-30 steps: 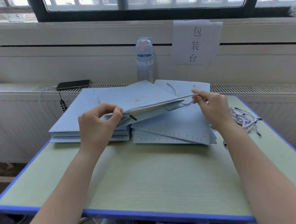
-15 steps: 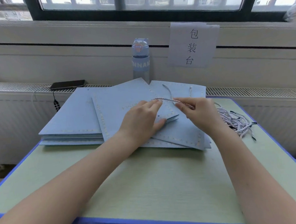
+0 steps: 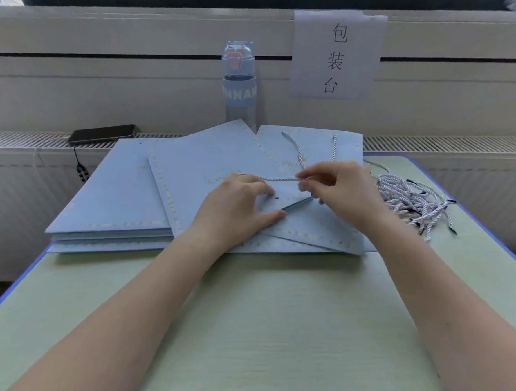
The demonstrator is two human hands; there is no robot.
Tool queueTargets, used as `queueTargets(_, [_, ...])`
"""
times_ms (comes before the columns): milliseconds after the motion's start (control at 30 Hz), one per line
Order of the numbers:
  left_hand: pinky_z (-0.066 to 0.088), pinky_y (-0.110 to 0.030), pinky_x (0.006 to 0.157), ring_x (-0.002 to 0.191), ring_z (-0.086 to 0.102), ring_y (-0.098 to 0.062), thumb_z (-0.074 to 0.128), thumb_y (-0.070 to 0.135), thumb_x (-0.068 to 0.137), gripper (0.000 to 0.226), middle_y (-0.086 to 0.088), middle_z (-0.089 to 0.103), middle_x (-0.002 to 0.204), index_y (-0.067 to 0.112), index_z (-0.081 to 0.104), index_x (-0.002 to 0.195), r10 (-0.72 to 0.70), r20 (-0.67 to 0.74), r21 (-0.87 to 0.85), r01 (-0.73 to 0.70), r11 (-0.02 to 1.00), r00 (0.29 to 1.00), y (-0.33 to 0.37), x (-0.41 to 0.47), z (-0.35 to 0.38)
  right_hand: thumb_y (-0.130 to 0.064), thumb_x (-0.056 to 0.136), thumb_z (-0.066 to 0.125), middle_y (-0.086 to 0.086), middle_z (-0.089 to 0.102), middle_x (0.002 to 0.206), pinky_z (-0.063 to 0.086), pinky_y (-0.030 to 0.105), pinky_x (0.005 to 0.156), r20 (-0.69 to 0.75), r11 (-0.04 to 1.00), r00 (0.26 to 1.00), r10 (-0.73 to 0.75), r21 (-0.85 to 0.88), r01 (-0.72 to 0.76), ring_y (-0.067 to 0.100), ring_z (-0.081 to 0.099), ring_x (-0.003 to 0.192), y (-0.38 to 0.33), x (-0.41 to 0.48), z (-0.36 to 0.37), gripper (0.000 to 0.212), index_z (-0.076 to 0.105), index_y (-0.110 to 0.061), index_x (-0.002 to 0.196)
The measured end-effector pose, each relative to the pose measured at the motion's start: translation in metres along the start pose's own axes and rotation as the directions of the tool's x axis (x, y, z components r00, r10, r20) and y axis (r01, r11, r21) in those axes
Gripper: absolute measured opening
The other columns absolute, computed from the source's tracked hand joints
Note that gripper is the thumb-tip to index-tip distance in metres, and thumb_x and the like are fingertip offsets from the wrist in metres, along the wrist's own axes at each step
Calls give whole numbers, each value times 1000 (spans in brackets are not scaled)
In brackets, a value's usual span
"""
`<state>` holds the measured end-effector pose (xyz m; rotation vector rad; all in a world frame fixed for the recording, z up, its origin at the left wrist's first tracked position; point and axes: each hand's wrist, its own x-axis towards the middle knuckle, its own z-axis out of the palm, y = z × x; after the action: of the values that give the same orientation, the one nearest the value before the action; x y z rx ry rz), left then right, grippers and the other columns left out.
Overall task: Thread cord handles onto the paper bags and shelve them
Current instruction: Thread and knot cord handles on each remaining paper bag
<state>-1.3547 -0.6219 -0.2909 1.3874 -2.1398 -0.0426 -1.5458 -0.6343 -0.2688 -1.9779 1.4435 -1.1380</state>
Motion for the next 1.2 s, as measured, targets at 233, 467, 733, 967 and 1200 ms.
queueTargets(233, [45, -36, 96, 112, 57, -18, 70, 37, 81, 35, 4, 70, 110, 19, 71, 111, 12, 113, -48, -7, 999, 994, -11, 1, -15, 2, 82, 67, -5, 71, 92, 48, 11, 86, 206, 956, 977, 54, 273, -110, 0, 67, 87, -5, -6, 7, 31, 67, -18, 106])
queueTargets(467, [48, -31, 91, 102, 64, -2, 75, 27, 78, 14, 12, 73, 96, 21, 78, 91, 126, 185, -161, -97, 982, 975, -10, -3, -26, -4, 81, 70, 2, 73, 85, 52, 17, 78, 64, 964, 997, 50, 257, -65, 8, 69, 81, -7, -7, 10, 18, 66, -21, 79])
queueTargets(733, [42, -29, 100, 101, 58, 9, 78, 22, 77, 15, 11, 72, 98, 18, 78, 90, 219, 257, -228, -162, 960, 941, 4, -5, -25, 1, 77, 73, 3, 71, 76, 54, 19, 77, 315, 972, 947, 69, 193, -135, 10, 68, 75, -10, -7, -2, 18, 65, -14, 76])
queueTargets(967, [50, -34, 75, 73, 58, -5, 78, 30, 76, 8, 16, 73, 79, 25, 79, 83, 200, 178, -173, -169, 970, 964, 4, -7, -25, -2, 75, 75, 3, 74, 80, 51, 15, 76, 344, 987, 938, 32, 139, -84, 7, 68, 77, -8, -6, 1, 18, 66, -18, 78])
queueTargets(1200, [54, -21, 66, 63, 57, 14, 68, 30, 79, 19, 4, 73, 71, 14, 79, 80, 246, -6, -294, -237, 926, 969, 5, -7, -26, -15, 83, 70, -15, 69, 70, 40, 5, 64, 338, 999, 941, 10, 44, -26, -6, 60, 65, -13, -6, -5, 8, 71, -19, 77])
